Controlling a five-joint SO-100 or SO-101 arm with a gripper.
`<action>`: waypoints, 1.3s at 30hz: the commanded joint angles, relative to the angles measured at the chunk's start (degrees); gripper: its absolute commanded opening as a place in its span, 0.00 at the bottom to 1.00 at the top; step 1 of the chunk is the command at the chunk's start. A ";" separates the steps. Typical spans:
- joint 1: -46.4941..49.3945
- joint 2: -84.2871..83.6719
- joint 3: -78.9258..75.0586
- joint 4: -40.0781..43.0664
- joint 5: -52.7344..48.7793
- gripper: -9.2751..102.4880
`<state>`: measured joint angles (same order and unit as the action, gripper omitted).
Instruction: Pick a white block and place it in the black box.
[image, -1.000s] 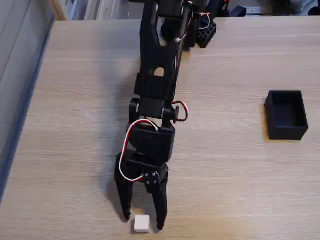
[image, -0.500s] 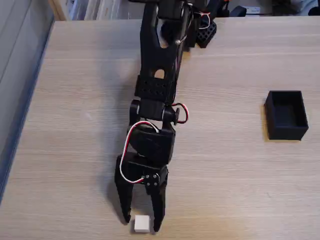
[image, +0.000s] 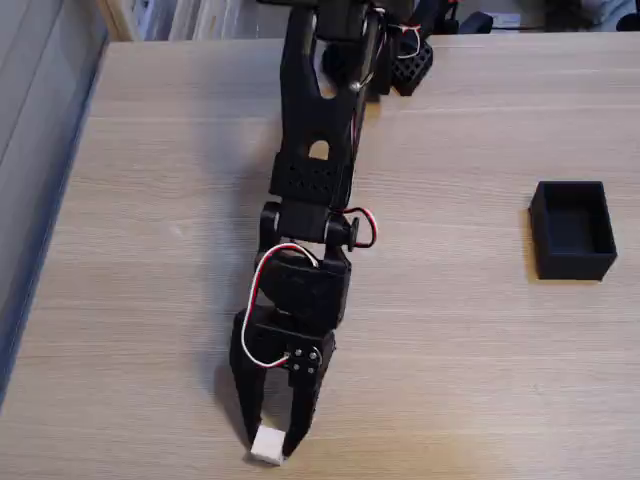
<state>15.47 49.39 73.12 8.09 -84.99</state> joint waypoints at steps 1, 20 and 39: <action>0.09 0.53 -1.67 -0.79 -0.62 0.11; -0.53 24.79 19.16 3.25 5.10 0.09; -23.20 70.40 58.89 5.10 10.28 0.08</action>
<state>-4.13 113.03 129.46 12.66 -75.32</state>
